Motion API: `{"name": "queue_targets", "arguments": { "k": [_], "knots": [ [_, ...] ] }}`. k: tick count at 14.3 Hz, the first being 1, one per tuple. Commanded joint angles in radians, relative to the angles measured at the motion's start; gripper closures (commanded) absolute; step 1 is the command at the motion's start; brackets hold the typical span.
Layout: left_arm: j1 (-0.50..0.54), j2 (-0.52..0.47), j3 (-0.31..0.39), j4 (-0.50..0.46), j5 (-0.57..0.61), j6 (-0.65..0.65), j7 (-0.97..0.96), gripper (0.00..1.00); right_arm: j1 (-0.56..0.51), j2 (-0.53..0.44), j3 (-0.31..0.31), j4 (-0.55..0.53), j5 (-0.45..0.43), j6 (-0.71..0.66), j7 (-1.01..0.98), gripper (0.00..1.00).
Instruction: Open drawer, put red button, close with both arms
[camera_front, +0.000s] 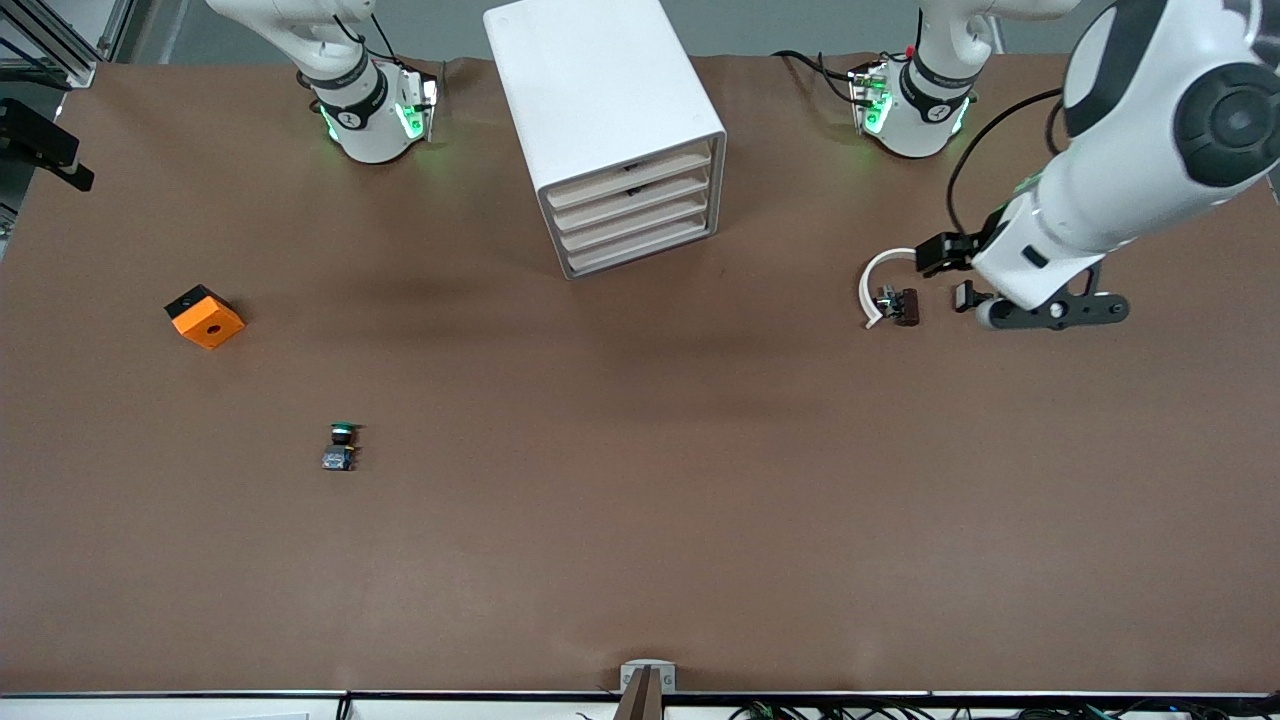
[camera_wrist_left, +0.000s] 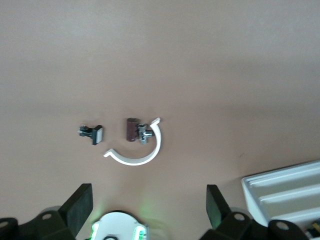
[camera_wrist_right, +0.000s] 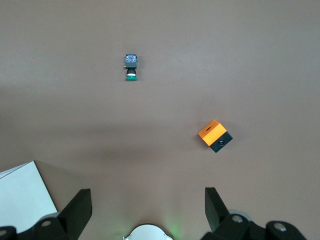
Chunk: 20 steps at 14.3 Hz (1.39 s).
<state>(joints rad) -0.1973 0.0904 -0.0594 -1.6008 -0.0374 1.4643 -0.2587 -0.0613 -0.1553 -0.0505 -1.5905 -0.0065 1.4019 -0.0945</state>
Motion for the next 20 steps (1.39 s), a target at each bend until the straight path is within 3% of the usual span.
{"name": "queue_targets", "arguments": {
  "k": [1,6,9,13,20],
  "knots": [
    [0.064,-0.084,0.004,-0.083,-0.015,0.008,0.139,0.0,0.003,-0.02,0.0,-0.012,0.006,0.002,-0.011,0.0],
    [0.165,-0.138,0.009,-0.142,0.001,0.02,0.337,0.0,0.006,-0.02,0.0,-0.012,0.006,0.0,-0.011,0.0],
    [0.182,-0.156,0.006,-0.162,0.031,0.092,0.355,0.0,0.014,-0.021,0.0,-0.016,0.003,-0.004,-0.011,0.0],
    [0.193,-0.137,0.004,-0.128,0.031,0.174,0.34,0.0,0.014,-0.021,0.0,-0.014,0.003,-0.003,-0.011,0.0],
    [0.188,-0.118,0.001,-0.054,0.03,0.165,0.276,0.0,0.018,-0.021,0.0,-0.016,0.002,-0.003,-0.011,0.0]
  ]
}}
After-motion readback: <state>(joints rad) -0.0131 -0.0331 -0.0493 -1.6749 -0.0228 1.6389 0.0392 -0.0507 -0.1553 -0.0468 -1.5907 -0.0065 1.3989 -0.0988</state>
